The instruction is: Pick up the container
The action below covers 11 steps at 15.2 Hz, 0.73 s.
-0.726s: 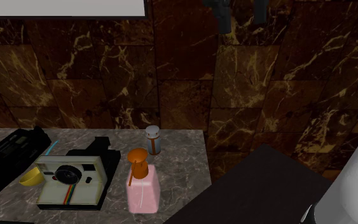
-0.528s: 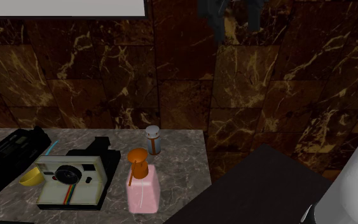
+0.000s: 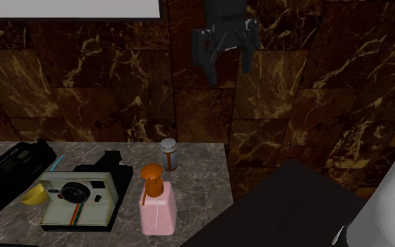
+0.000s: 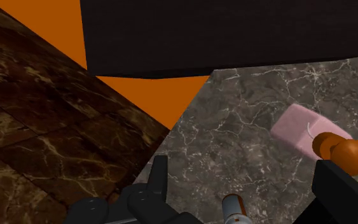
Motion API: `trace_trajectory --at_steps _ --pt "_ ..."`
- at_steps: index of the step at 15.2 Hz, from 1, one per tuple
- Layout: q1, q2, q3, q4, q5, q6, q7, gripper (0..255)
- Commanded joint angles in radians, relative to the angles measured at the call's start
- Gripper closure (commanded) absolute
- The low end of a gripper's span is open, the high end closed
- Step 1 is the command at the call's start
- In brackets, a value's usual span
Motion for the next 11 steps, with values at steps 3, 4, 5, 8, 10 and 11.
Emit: trace_trajectory --at_steps 3,4,5,8,10,11 --pt "0.003 0.127 -0.001 -0.021 0.008 0.173 0.018 0" --pt "0.003 0.162 -0.001 -0.02 0.01 0.213 0.022 0" --pt "0.004 0.197 -0.001 -0.018 0.012 0.253 0.025 0" --pt "0.006 0.309 -0.002 -0.003 0.018 0.366 0.035 0" --pt "0.008 0.386 -0.002 0.015 0.023 0.437 0.04 0" --pt "0.008 0.426 -0.002 0.027 0.026 0.471 0.042 0"
